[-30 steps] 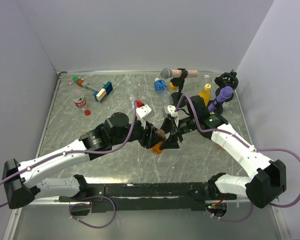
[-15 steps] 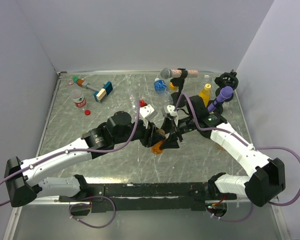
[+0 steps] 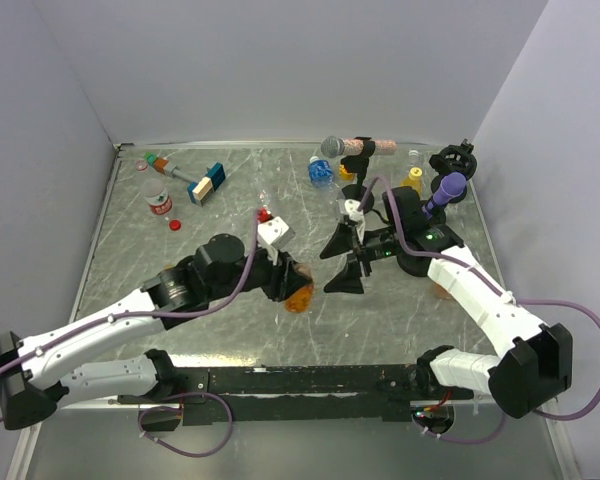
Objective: Unscrew the bottle caps
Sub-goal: Pass from the right arm to the left, then place the bottle without the bottle cap at the corner of the board.
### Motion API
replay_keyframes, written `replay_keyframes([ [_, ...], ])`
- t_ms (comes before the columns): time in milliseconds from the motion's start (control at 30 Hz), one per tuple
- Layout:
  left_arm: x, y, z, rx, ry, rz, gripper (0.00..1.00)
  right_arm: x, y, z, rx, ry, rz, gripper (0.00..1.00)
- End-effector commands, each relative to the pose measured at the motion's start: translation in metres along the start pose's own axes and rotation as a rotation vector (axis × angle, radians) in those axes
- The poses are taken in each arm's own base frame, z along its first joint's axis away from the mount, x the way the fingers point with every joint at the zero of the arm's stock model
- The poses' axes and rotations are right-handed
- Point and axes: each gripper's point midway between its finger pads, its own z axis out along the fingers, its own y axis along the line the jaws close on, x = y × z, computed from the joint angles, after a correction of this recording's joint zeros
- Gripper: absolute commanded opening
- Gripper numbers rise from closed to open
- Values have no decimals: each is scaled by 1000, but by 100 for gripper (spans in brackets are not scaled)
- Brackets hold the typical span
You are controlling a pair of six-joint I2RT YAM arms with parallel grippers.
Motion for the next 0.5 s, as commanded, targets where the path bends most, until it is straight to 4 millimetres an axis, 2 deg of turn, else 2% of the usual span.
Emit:
replay_keyframes([
  [0,-4,34,-28,-190,-32,-18,2,-15,-17,-24,109,-28,-61,99],
  [100,-4,76,-58,-409,-63,-26,2,-14,-30,-39,184,-40,-43,99],
  [233,-11,137,-116,-744,-163,-46,1,-11,-35,-46,201,-49,-17,99],
  [367,-26,178,-173,-997,-302,-56,1,-9,-36,-45,200,-53,-17,99],
  [467,-32,201,-202,-1140,-356,-31,1,-8,-37,-46,203,-49,-17,99],
])
